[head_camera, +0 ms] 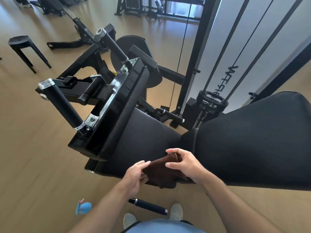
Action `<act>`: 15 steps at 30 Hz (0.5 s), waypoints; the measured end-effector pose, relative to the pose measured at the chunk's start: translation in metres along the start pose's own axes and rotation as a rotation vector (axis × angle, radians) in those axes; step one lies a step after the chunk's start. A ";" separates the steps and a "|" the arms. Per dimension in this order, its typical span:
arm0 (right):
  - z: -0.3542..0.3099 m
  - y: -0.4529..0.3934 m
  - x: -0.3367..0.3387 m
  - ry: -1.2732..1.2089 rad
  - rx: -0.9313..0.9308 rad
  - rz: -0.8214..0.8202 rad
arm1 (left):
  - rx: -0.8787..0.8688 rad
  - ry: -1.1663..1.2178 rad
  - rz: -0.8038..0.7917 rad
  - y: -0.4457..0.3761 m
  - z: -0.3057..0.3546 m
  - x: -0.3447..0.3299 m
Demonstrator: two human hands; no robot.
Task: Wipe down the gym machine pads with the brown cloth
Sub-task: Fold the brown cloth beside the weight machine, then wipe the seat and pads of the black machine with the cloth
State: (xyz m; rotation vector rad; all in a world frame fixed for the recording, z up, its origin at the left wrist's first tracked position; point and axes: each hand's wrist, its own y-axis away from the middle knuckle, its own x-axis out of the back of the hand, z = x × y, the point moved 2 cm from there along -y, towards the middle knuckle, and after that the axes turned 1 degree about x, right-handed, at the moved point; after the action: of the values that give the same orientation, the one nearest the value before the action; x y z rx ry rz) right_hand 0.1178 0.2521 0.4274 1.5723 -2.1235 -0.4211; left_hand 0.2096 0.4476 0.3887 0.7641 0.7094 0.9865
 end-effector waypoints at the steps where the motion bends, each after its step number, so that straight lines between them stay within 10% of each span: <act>1: 0.003 -0.002 0.004 0.132 -0.016 -0.015 | -0.055 -0.074 0.021 0.000 0.002 0.001; 9: 0.033 -0.016 -0.009 0.556 -0.134 0.142 | -0.477 -0.942 0.319 -0.007 0.018 0.007; 15: 0.064 -0.043 -0.038 0.866 -0.244 0.083 | -0.410 -1.118 0.312 -0.053 -0.012 0.026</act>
State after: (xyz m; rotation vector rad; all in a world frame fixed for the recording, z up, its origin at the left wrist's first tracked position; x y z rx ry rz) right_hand 0.1278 0.2741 0.3445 1.2038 -1.3949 0.0455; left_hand 0.2342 0.4552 0.3340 0.9171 -0.5774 0.7718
